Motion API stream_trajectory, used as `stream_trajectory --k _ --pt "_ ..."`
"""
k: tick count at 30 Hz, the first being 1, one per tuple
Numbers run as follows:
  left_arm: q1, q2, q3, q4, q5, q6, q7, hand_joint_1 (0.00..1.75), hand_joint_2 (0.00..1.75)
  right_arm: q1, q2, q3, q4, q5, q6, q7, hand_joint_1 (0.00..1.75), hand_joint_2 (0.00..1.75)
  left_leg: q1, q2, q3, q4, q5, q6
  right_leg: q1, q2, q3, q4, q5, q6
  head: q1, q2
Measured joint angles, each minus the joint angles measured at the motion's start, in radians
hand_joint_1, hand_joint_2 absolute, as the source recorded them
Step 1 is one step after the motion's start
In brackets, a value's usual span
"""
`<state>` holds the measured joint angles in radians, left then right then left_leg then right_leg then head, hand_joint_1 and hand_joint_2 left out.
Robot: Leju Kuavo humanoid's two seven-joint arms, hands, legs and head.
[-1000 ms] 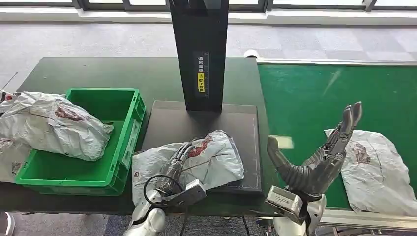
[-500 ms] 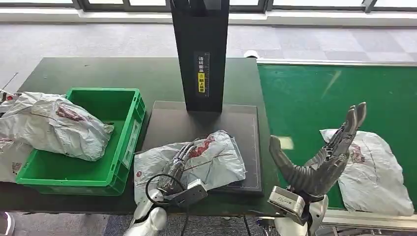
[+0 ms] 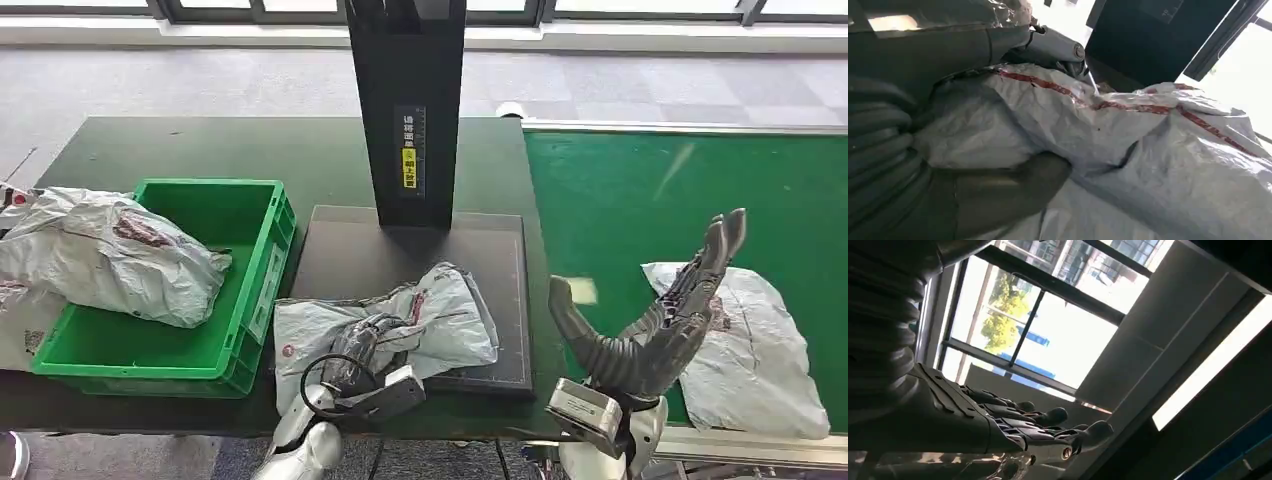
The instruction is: Moved the parcel from conveyor to table for the left to box.
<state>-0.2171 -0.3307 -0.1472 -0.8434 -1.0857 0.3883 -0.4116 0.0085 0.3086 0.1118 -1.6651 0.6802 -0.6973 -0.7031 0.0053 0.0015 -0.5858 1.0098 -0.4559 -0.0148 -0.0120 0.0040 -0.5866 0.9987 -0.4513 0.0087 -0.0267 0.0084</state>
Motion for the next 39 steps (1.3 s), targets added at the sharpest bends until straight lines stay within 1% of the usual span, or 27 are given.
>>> stream_trajectory --k 11,13,16,17,20,23,26,30,36,37,38,39 --pt "-0.010 -0.002 0.000 0.000 -0.013 0.006 0.005 1.75 1.75 0.000 0.000 0.000 0.000 -0.001 0.000 0.000 0.00 1.75 0.000 0.000 0.000 0.000 0.000 0.000 0.000 0.000 0.000 0.000 0.000 0.000 0.000 0.000" --pt "-0.010 -0.002 0.000 -0.001 -0.025 0.051 0.008 1.75 1.75 0.000 0.000 0.000 0.000 -0.001 0.000 0.000 0.00 1.75 0.000 -0.001 0.000 0.000 0.000 0.000 0.000 0.000 0.000 0.000 0.000 0.000 0.000 0.000" --pt "0.002 -0.003 0.000 -0.071 0.101 0.251 -0.104 1.75 1.75 0.001 0.000 -0.002 0.000 0.001 0.000 0.000 0.00 1.75 0.000 0.000 -0.003 0.000 0.000 0.000 0.001 0.000 -0.003 0.000 0.001 -0.001 0.000 0.000" --pt "0.006 -0.003 0.000 -0.107 0.132 0.292 -0.131 1.75 1.75 0.001 0.000 -0.005 0.000 0.001 0.000 0.001 0.00 1.75 0.000 0.000 -0.002 0.000 0.000 0.000 0.000 0.000 -0.002 0.000 0.001 -0.001 0.000 0.000" --pt "0.011 -0.002 0.000 -0.160 0.144 0.310 -0.143 1.75 1.75 0.001 0.000 -0.007 0.000 0.002 0.000 0.002 0.00 1.75 0.000 -0.003 -0.002 0.000 0.000 0.000 0.001 -0.004 0.000 0.000 0.000 0.000 0.000 0.000" --pt "0.017 -0.002 0.000 -0.194 0.146 0.311 -0.149 1.75 1.75 0.001 0.000 -0.007 0.000 0.002 0.000 0.002 0.00 1.75 0.001 -0.003 -0.003 0.000 0.000 0.000 0.001 -0.003 0.000 0.001 0.000 0.000 0.000 0.000" --pt "0.057 0.003 0.011 -0.375 0.116 0.314 -0.164 1.75 1.75 0.001 0.000 -0.010 0.000 -0.003 0.000 0.002 0.00 1.75 0.001 -0.002 -0.004 0.000 0.000 0.000 0.001 -0.002 -0.002 0.001 0.000 0.000 0.000 0.000" --pt "0.084 0.006 0.027 -0.587 0.049 0.314 -0.142 1.75 1.75 0.001 0.000 -0.010 0.000 -0.008 0.000 0.002 0.00 1.75 0.001 -0.004 -0.004 0.000 0.000 0.000 0.001 -0.004 -0.002 0.001 -0.001 -0.001 0.000 0.000" --pt "0.091 0.007 0.029 -0.643 0.035 0.314 -0.138 1.75 1.75 0.002 0.000 -0.010 0.000 -0.010 0.000 0.002 0.00 1.75 0.001 -0.004 -0.004 0.000 0.000 0.000 0.001 -0.004 -0.002 0.001 -0.001 -0.001 0.000 0.000" --pt "0.094 0.007 0.030 -0.674 0.027 0.314 -0.134 1.75 1.75 0.002 0.000 -0.010 0.000 -0.010 0.000 0.002 0.00 1.75 0.001 -0.004 -0.004 0.000 0.000 0.000 0.001 -0.004 -0.002 0.001 -0.001 -0.001 0.000 0.000" --pt "0.103 0.008 0.032 -0.754 0.003 0.314 -0.123 1.75 1.75 0.002 0.000 -0.010 0.000 -0.010 0.000 0.002 0.00 1.75 0.001 -0.004 -0.004 0.000 0.000 0.000 0.001 -0.004 -0.002 0.001 -0.001 -0.001 0.000 0.000" --pt "0.110 0.010 0.033 -0.855 -0.067 0.314 -0.086 1.75 1.75 0.002 0.000 -0.011 0.000 -0.008 0.000 0.002 0.00 1.75 0.001 -0.004 -0.004 0.000 0.000 0.000 0.001 -0.004 -0.002 0.000 -0.001 -0.001 0.000 0.000"
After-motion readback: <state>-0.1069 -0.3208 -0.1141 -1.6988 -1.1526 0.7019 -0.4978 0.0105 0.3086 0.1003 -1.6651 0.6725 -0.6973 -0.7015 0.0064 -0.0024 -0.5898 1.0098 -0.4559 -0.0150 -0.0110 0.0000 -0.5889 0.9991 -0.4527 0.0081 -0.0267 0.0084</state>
